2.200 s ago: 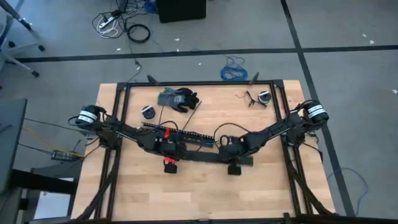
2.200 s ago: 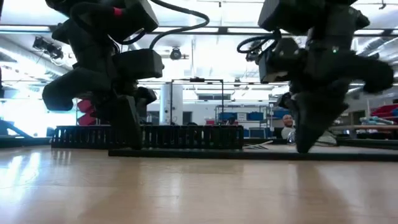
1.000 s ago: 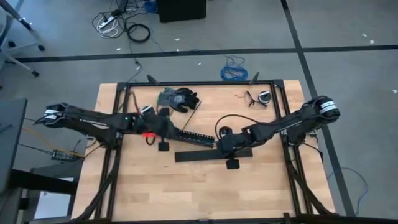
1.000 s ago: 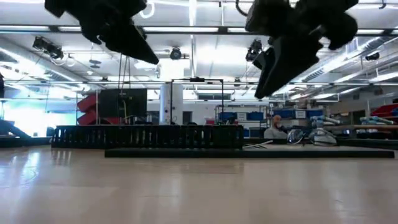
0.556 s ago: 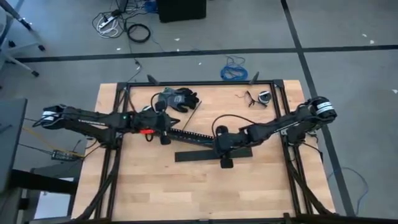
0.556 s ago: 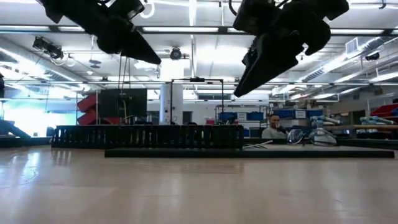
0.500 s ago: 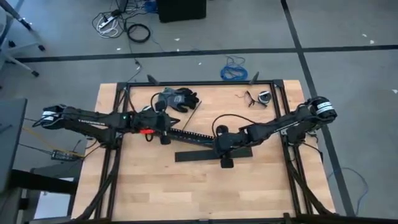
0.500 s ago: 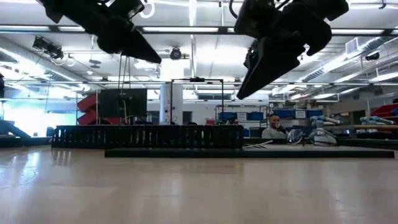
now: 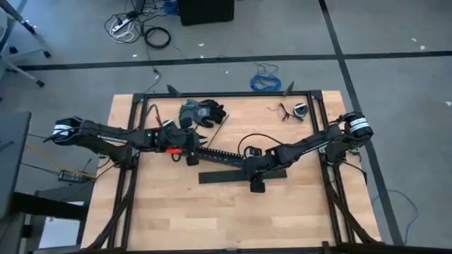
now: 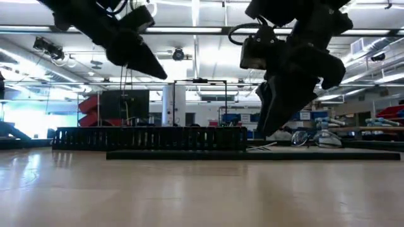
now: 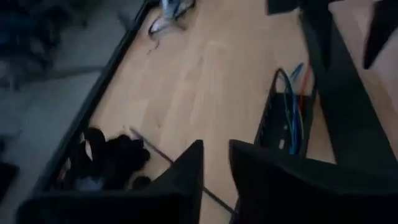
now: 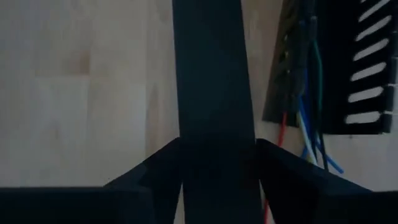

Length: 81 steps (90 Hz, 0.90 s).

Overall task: Ziptie cables
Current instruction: Close the black cable duct cover

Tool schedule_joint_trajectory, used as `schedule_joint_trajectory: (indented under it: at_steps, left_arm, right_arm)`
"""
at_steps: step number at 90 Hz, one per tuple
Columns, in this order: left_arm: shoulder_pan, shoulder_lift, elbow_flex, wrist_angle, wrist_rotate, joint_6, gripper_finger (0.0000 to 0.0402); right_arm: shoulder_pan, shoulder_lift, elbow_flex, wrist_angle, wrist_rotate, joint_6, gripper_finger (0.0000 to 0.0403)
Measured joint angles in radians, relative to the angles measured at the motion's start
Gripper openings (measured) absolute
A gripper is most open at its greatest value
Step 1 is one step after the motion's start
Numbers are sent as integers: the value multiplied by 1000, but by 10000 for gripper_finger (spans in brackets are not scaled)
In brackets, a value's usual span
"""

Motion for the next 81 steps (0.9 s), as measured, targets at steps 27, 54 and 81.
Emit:
schedule_joint_trajectory:
  at_steps: [27, 54, 81]
  left_arm:
    - [8, 69, 1, 24, -13, -20, 160]
    - [14, 68, 1, 16, -17, -18, 168]
    - [23, 68, 0, 6, -18, -19, 168]
  right_arm:
    - [-10, 70, 2, -7, -7, -8, 275]
    - [-11, 105, 2, -5, -64, 22, 292]
    - [-4, 108, 7, -20, -65, 36, 289]
